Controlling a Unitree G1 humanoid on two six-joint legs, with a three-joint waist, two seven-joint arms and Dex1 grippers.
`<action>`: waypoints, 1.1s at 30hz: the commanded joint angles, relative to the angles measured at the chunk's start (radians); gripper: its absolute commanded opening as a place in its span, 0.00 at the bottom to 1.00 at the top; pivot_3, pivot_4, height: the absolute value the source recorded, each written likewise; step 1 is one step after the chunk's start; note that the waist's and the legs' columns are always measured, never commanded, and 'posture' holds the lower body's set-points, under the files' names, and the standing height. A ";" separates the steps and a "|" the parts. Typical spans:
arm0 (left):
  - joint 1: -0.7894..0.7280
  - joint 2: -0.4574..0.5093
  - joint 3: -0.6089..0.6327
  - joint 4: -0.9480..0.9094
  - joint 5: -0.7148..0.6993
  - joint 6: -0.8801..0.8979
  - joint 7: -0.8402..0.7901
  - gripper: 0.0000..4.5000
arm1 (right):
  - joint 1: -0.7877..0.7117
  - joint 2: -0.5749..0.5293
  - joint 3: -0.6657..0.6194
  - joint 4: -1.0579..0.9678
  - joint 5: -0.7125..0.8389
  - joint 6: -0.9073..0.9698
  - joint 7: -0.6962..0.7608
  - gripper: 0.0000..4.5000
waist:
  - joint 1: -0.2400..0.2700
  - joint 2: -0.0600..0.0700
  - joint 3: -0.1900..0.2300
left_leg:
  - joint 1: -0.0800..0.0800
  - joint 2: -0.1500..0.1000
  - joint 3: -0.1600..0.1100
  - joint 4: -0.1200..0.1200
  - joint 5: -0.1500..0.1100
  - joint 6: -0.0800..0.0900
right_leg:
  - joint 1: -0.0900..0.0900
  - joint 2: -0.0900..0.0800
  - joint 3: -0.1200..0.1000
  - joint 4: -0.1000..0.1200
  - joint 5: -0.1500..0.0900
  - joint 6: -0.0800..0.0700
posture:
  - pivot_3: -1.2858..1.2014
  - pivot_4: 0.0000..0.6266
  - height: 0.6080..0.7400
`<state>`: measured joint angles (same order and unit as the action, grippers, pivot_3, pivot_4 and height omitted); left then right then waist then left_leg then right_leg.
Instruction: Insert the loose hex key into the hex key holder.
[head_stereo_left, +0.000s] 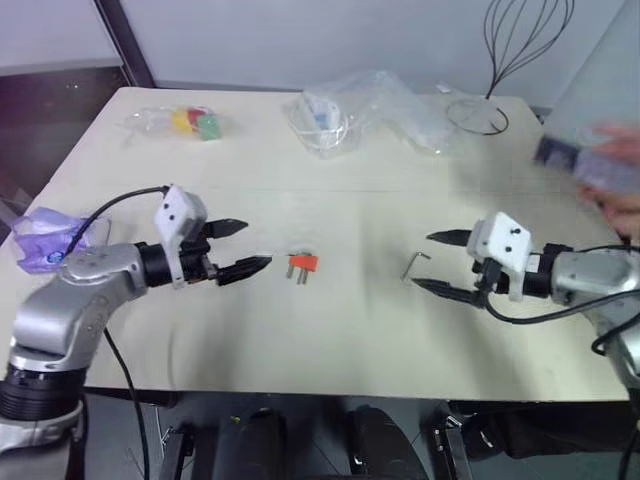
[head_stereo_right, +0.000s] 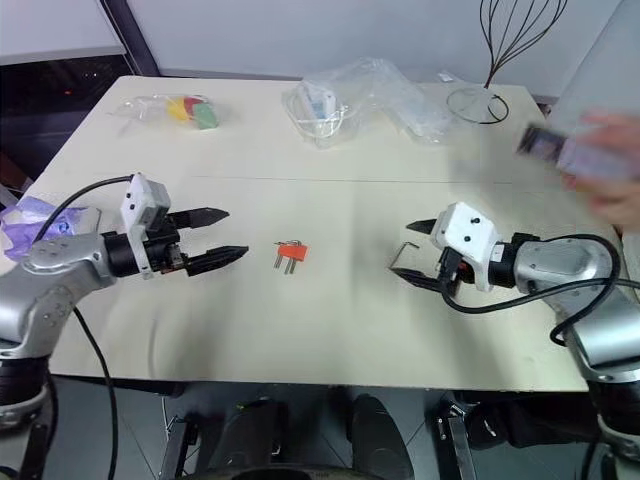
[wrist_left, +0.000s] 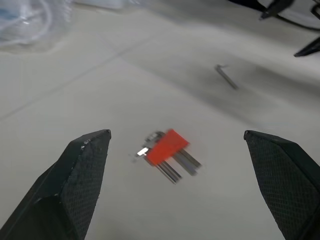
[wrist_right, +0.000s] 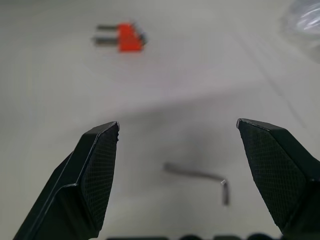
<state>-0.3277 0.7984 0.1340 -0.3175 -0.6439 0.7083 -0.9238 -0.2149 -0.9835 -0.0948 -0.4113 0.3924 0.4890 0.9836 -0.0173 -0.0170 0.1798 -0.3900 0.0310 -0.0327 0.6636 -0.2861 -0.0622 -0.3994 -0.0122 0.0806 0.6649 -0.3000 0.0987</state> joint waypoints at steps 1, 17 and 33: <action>-0.016 0.035 0.020 -0.006 -0.019 -0.015 -0.057 0.99 | -0.017 -0.020 -0.034 -0.043 0.035 0.022 0.021 0.88 | 0.000 0.000 0.000 | 0.000 0.000 0.000 0.000 0.000 0.000 | 0.000 0.000 0.000 0.000 0.000 0.000 | 0.52 0.24 1.00; -0.022 0.002 0.027 0.002 -0.002 -0.026 -0.003 0.99 | -0.080 0.019 -0.002 -0.028 0.011 0.022 -0.016 0.88 | 0.001 -0.001 0.001 | 0.000 0.000 0.000 0.000 0.000 0.000 | -0.001 0.000 0.000 0.000 0.000 0.000 | 0.52 0.24 1.00; 0.007 -0.027 0.034 -0.018 0.008 -0.033 0.081 0.99 | -0.152 0.090 0.117 0.015 -0.020 -0.005 -0.003 0.88 | 0.000 -0.001 0.001 | -0.001 0.000 0.000 0.000 0.000 0.000 | -0.001 0.000 0.000 0.000 0.000 0.000 | 0.52 0.24 1.00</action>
<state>-0.3180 0.7793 0.1391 -0.3076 -0.6407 0.6914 -0.8682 -0.3408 -0.9146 0.0023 -0.3990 0.3761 0.5039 0.9830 -0.0175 -0.0179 0.1804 -0.3904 0.0314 -0.0327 0.6640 -0.2861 -0.0622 -0.3999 -0.0124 0.0807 0.6651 -0.3000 0.0988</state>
